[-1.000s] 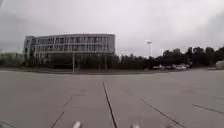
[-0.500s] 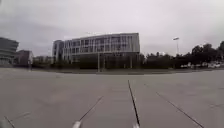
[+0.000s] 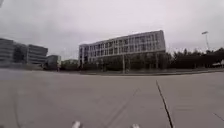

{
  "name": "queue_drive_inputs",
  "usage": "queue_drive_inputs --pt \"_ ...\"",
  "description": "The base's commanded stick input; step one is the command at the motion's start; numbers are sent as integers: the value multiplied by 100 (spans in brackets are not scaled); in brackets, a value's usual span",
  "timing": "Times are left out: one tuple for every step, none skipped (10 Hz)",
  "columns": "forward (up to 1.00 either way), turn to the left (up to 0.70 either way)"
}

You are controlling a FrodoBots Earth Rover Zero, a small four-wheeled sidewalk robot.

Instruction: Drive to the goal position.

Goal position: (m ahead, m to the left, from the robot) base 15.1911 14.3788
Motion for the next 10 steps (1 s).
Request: queue_drive_inputs --pt "70 35" --pt "70 35" --pt "70 35" --pt "70 35" --pt "70 35" --pt "70 35" --pt "70 35" --pt "70 35" --pt "70 35" --pt "70 28"
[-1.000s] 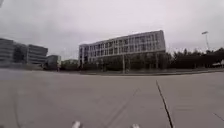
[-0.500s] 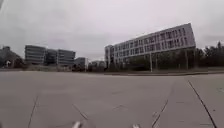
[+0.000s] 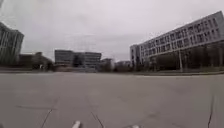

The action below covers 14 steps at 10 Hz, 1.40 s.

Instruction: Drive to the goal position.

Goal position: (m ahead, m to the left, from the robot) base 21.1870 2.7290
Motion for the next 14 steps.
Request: queue_drive_inputs --pt "70 11" --pt "70 1" --pt "70 0" --pt "70 0" --pt "70 0" --pt "70 0" --pt "70 0" --pt "70 0" --pt "70 1" --pt "70 2" --pt "70 3" --pt "70 8" --pt "70 21" --pt "70 31"
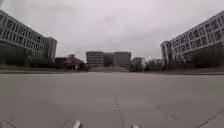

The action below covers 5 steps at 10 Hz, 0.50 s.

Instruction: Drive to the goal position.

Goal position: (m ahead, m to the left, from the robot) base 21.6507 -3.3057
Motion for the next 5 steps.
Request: queue_drive_inputs --pt "70 35" --pt "70 35" --pt "70 35" --pt "70 34" --pt "70 29"
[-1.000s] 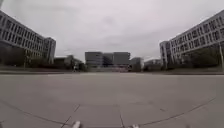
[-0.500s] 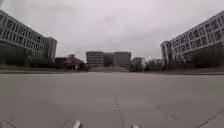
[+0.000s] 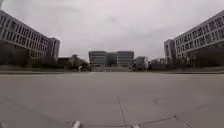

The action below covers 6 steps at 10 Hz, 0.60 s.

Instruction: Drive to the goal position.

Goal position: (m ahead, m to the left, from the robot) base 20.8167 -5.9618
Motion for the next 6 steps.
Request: queue_drive_inputs --pt "70 19" --pt "70 2" --pt "70 0" --pt "70 0" --pt "70 0" --pt "70 0"
